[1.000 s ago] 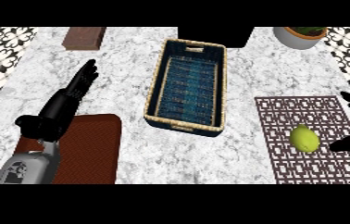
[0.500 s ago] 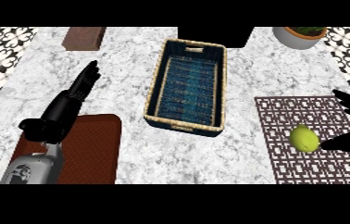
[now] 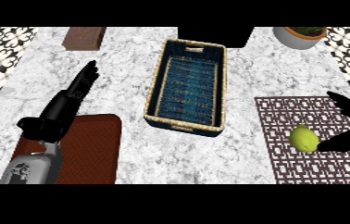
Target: Pick the pear from the placemat and place it in the basket
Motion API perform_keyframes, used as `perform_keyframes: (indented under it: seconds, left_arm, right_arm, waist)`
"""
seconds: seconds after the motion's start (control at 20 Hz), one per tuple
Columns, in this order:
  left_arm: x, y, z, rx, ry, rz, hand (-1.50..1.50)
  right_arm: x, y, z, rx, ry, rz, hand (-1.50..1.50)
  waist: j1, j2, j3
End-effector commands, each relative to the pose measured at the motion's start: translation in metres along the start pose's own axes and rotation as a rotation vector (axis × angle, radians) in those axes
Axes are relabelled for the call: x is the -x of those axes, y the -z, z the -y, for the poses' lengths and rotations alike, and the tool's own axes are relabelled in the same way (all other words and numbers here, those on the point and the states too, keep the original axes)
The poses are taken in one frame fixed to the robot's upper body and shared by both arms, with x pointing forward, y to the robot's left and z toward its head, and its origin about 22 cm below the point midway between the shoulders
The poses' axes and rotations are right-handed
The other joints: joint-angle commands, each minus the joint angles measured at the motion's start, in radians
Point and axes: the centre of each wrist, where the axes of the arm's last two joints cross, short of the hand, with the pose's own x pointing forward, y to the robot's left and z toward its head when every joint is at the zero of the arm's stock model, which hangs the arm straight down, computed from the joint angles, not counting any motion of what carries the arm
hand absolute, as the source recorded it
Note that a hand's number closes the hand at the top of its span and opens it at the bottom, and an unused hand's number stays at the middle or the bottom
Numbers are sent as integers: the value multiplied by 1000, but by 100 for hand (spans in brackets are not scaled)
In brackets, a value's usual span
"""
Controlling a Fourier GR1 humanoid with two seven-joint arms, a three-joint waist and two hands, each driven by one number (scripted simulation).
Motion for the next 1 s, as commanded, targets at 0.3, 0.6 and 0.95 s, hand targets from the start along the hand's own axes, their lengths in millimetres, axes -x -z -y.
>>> perform_keyframes:
  seconds: [0.3, 0.6, 0.95]
  left_arm:
    - [6, -12, -4, -6, -2, 11, 0]
    - [-9, -8, -12, 9, 8, -1, 0]
    - [-6, -6, -6, 17, -3, 12, 0]
  right_arm:
    - [0, 33, -10, -25, -35, -21, -150]
    - [-4, 18, -49, -31, -55, -67, -150]
    - [12, 53, -41, -69, -68, -111, -150]
  waist:
    - [7, 1, 0]
    - [0, 0, 0]
    - [9, 2, 1]
